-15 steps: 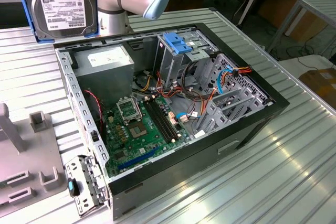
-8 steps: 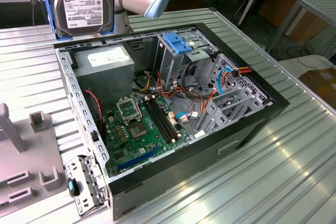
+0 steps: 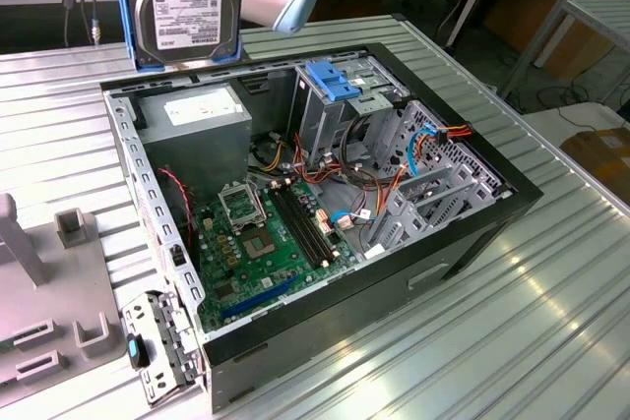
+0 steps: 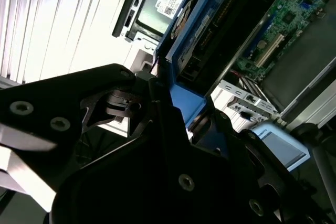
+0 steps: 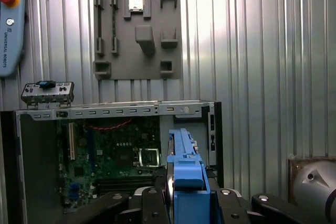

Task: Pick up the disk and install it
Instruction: 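Pick up the disk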

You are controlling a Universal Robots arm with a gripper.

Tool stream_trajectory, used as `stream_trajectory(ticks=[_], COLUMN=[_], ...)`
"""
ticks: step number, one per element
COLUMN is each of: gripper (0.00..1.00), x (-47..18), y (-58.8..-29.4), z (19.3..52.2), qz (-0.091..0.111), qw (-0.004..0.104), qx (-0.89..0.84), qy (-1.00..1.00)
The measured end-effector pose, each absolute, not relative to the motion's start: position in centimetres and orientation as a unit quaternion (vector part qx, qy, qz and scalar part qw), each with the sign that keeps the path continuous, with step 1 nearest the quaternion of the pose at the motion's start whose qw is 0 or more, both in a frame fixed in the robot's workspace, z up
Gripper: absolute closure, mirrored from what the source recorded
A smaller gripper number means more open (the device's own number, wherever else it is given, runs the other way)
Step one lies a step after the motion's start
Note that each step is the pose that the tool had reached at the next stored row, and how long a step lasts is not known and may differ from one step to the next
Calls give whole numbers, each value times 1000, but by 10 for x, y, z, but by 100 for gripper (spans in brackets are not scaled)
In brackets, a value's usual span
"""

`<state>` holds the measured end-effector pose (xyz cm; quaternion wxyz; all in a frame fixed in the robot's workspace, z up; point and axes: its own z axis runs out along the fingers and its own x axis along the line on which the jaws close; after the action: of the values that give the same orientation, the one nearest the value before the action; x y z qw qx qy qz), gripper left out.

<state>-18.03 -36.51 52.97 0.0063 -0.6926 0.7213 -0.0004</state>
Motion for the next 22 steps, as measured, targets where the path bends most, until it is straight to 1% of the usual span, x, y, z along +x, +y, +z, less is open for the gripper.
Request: stream_trajectory(ticks=[22], gripper=[63], x=[-104], y=[-365], z=[529], qz=[0], qw=[6], qx=[-693], qy=[721])
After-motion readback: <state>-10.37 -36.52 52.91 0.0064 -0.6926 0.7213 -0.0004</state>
